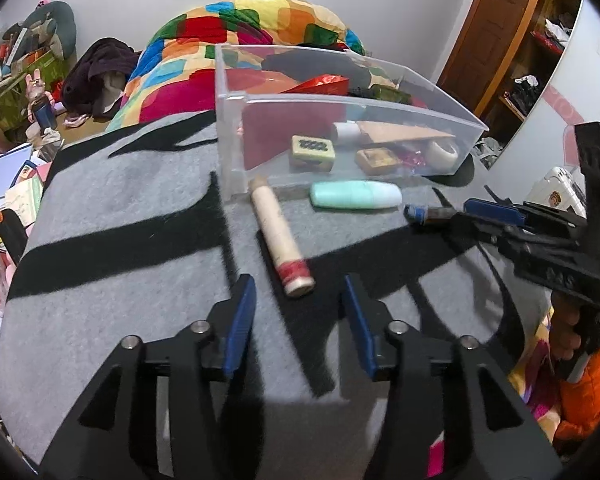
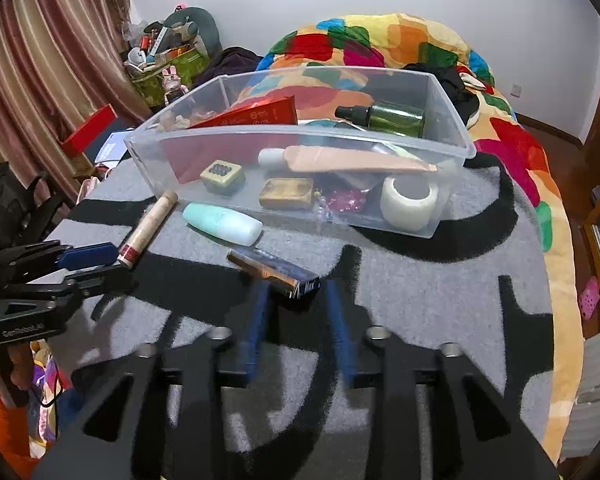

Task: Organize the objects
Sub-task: 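Grasp the red-capped wooden tube with the left tool while the right tool grasps the blue blade packet, then drop the wooden tube and blue packet into the box with both tools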

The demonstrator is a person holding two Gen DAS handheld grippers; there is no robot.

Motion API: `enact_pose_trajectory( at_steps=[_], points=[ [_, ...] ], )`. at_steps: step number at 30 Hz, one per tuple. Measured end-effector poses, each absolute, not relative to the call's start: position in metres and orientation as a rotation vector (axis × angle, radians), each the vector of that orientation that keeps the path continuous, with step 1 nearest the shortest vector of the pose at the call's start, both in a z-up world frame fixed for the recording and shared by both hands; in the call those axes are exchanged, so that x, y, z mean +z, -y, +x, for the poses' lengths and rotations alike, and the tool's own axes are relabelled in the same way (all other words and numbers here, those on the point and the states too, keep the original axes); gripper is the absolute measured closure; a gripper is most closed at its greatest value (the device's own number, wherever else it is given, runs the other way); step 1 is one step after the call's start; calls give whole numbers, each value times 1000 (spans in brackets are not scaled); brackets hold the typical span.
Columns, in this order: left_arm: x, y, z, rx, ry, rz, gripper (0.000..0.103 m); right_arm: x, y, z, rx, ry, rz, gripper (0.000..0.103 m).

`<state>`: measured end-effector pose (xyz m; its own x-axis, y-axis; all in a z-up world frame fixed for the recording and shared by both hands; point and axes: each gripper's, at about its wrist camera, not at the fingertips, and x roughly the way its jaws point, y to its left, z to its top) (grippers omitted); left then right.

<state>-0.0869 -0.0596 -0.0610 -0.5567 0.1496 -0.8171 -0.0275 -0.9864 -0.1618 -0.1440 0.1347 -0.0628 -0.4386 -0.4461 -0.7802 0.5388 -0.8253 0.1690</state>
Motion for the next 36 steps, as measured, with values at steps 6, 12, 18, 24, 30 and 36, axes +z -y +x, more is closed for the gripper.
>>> enact_pose_trajectory(
  at_steps=[6,12,18,24,30,36],
  points=[
    [-67,55,-106,2749,176,-1443,51,-59,-124,-144,-2235,-193,1139,48],
    [-72,46,-102,2858,54,-1403,67,-75,-100,-148,-2160,-279,1183,46],
    [-70,52,-88,2864,97,-1361,89,-75,-99,-143,-2216,-317,1154,54],
    [-62,51,-68,2877,96,-1318,89,-72,-112,-141,-2223,-228,1152,54],
    [-29,47,-62,2891,113,-1180,89,-54,-130,-139,-2255,-156,1120,54],
    [1,43,-77,2879,141,-1085,89,-20,-140,-137,-2312,-97,1015,54]
  ],
)
